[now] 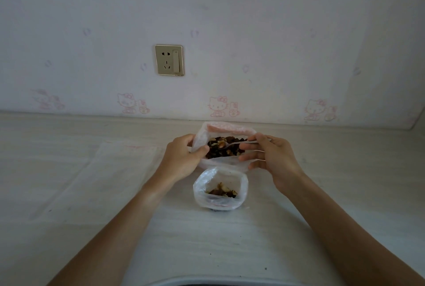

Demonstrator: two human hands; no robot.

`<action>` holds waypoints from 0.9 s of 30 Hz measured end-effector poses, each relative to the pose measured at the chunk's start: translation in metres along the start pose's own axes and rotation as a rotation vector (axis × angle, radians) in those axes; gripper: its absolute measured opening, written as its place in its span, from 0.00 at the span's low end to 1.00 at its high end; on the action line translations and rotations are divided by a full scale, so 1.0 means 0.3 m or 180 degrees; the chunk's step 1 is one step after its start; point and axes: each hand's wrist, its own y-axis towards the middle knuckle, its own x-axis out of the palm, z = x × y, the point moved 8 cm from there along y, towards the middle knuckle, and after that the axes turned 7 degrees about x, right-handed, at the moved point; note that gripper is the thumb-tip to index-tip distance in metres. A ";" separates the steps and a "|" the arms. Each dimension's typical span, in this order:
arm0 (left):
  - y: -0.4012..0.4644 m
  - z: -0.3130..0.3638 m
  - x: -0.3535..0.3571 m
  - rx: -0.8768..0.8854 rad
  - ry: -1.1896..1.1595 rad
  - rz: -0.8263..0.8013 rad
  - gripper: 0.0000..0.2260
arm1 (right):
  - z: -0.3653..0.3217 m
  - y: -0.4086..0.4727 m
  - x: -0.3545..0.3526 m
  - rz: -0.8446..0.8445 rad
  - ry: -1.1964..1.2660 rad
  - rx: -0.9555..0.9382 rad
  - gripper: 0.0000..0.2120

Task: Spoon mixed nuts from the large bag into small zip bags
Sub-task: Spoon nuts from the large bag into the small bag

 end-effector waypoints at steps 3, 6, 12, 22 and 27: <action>-0.001 -0.006 -0.022 0.0050 0.0242 0.0000 0.12 | -0.027 -0.007 -0.010 0.0034 -0.0026 -0.0136 0.15; 0.002 -0.009 -0.061 0.0019 0.0450 0.0186 0.19 | -0.056 -0.014 -0.025 0.0052 0.0024 -0.0230 0.17; -0.032 0.022 -0.117 0.0072 0.0636 0.0593 0.13 | -0.116 -0.026 -0.052 -0.0076 0.0229 -0.0326 0.19; -0.140 0.092 -0.025 0.0398 0.0661 -0.0601 0.10 | -0.151 -0.053 -0.023 -0.0502 -0.0372 -0.0397 0.20; -0.178 0.087 0.002 0.0527 0.0513 -0.0780 0.05 | -0.156 -0.075 0.021 -0.0674 -0.1045 -0.0737 0.22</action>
